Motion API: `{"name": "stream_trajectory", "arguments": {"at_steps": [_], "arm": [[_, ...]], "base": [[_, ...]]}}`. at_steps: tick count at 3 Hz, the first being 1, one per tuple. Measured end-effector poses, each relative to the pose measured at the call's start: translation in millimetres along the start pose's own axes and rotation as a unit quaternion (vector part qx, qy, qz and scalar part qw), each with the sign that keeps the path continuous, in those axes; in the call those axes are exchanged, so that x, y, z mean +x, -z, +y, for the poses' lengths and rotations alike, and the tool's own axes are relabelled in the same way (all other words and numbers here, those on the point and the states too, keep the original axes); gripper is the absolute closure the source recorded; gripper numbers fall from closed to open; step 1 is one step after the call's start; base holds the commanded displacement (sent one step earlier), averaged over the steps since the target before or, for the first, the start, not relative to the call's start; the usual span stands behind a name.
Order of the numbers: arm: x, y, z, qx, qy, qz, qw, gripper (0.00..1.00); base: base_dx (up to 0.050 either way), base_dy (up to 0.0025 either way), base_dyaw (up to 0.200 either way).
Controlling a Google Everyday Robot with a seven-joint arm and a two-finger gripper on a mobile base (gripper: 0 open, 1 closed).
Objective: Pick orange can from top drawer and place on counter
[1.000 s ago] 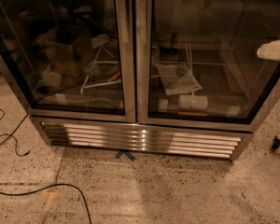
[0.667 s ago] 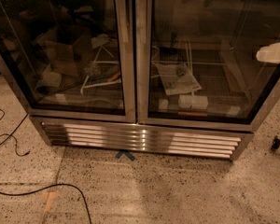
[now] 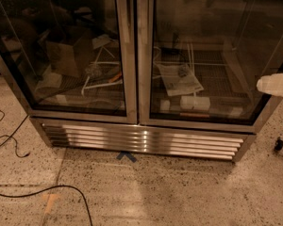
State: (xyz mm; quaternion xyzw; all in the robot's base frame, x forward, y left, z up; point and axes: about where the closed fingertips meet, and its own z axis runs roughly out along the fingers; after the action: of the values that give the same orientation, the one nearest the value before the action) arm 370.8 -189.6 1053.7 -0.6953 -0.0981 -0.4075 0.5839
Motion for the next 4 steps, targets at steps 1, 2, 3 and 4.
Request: {"name": "stream_trajectory", "arguments": {"at_steps": [1,2,3,4], "arm": [[0.0,0.0,0.0,0.0,0.0,0.0,1.0,0.0],[0.0,0.0,0.0,0.0,0.0,0.0,1.0,0.0],[0.0,-0.1,0.0,0.0,0.0,0.0,1.0,0.0],[0.0,-0.1,-0.1,0.0,0.0,0.0,1.0,0.0]], "base": [[0.047,0.0,0.0],[0.049,-0.00001,0.0],[0.05,0.0,0.0],[0.049,0.0,0.0]]}}
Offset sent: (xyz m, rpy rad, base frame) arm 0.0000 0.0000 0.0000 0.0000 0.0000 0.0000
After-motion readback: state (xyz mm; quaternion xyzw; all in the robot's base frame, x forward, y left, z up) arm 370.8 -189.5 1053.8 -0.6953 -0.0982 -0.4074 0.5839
